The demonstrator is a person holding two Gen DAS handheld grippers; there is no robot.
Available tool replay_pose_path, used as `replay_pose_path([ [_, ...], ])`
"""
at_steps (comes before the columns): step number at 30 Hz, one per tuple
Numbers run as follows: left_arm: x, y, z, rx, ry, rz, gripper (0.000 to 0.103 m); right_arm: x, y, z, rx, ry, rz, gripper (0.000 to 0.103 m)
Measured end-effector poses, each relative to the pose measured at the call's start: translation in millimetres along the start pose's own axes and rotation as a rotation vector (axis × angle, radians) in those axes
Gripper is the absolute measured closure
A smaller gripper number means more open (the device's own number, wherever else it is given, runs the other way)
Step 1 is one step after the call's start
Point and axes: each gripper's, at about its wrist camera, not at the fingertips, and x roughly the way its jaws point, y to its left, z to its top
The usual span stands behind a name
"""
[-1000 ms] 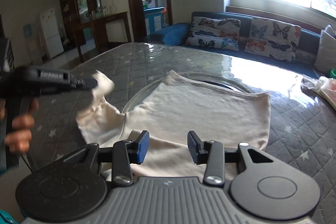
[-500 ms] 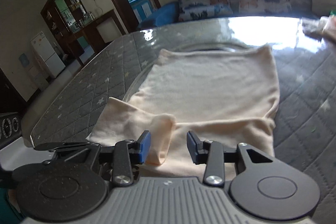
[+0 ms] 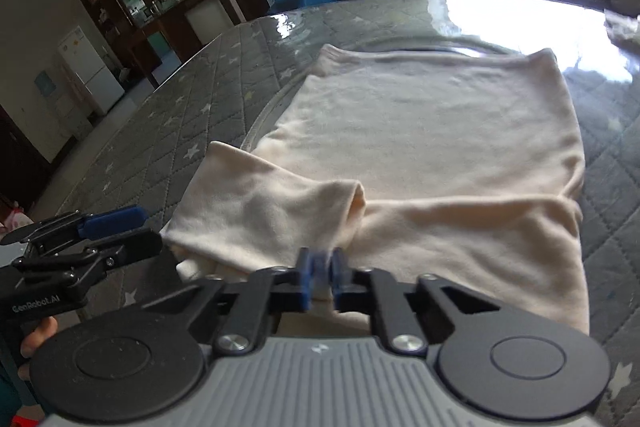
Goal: Fold clothes
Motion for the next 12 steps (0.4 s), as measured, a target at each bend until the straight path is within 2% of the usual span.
replay_pose_path([
  [6, 13.5, 1.1, -8.0, 0.019, 0.043, 0.030, 0.039, -40.3, 13.5, 26.0, -0.071, -0.132, -0.022, 0.098],
  [12, 31.4, -6.2, -6.9, 0.016, 0.062, 0.031, 0.039, -74.2, 25.4, 48.4, -0.142, -0.233, -0.047, 0.098],
])
